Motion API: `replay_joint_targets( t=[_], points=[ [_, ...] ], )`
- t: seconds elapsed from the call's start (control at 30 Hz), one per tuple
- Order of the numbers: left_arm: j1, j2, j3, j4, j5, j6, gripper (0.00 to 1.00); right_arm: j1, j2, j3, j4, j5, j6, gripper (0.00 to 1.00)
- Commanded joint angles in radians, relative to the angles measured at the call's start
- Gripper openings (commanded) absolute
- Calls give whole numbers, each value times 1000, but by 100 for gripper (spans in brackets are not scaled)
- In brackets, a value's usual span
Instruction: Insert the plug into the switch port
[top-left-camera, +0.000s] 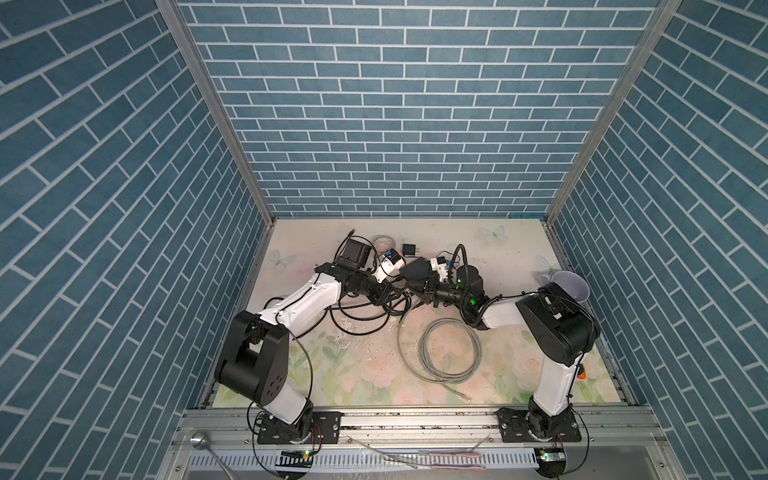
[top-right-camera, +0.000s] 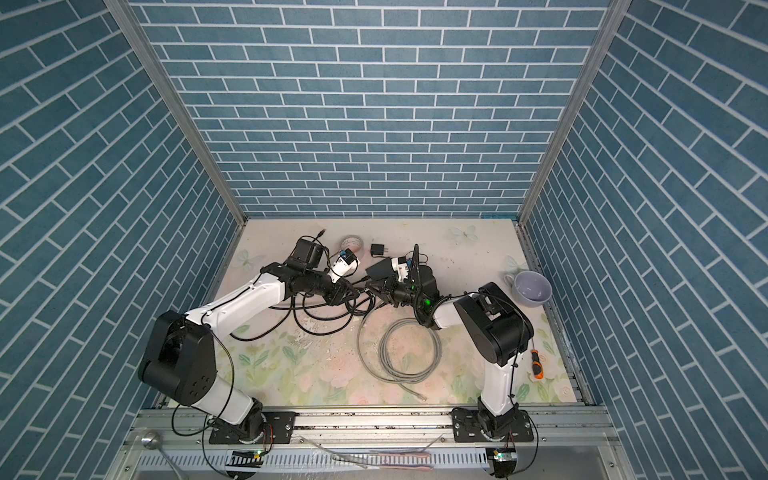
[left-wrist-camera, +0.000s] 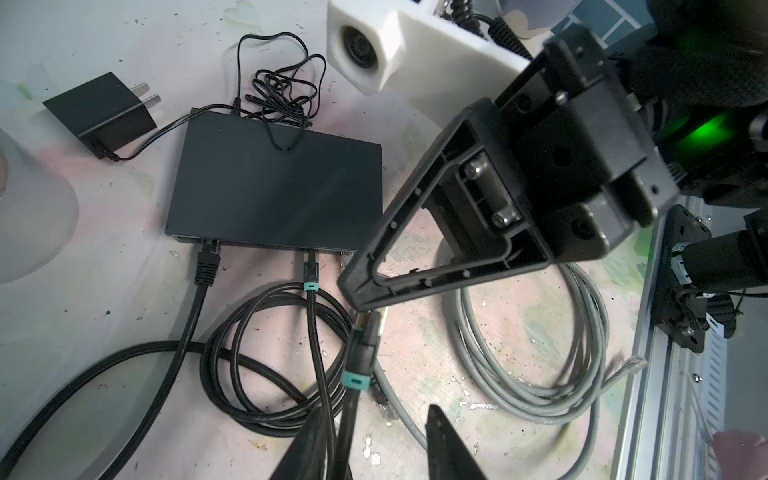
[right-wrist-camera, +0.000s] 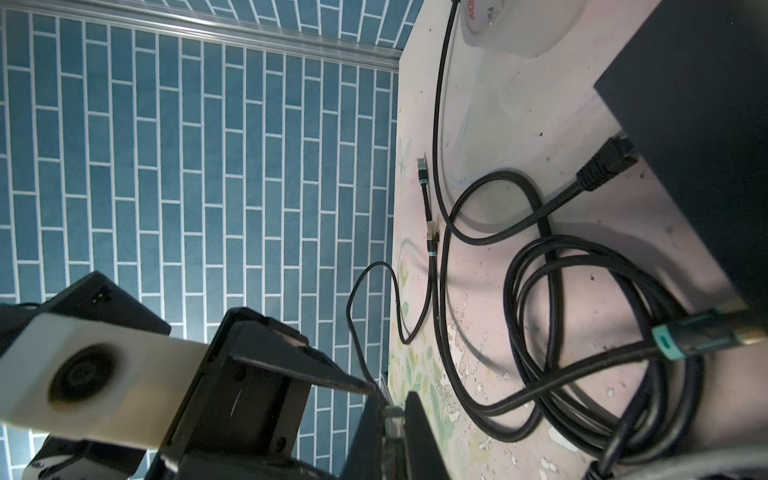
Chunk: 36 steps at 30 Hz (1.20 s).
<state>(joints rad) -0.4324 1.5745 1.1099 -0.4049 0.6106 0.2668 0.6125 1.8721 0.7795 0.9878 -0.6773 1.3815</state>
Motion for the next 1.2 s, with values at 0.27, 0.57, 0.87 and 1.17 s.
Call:
replay_joint_targets(
  t=[0.27,0.57,0.87,1.17],
  points=[
    [-41,20,24,16,-95,54,43,28,-65,30,-90,45,69,5],
    [-43,57,50,-1,-101,84,40,38,-56,65,-118,29,71,5],
    [-46,67,63,-8,-114,101,35,50,-65,79,-130,26,82,4],
    [-46,43,48,-16,-141,121,28,66,-43,79,-124,44,94,4]
  ],
)
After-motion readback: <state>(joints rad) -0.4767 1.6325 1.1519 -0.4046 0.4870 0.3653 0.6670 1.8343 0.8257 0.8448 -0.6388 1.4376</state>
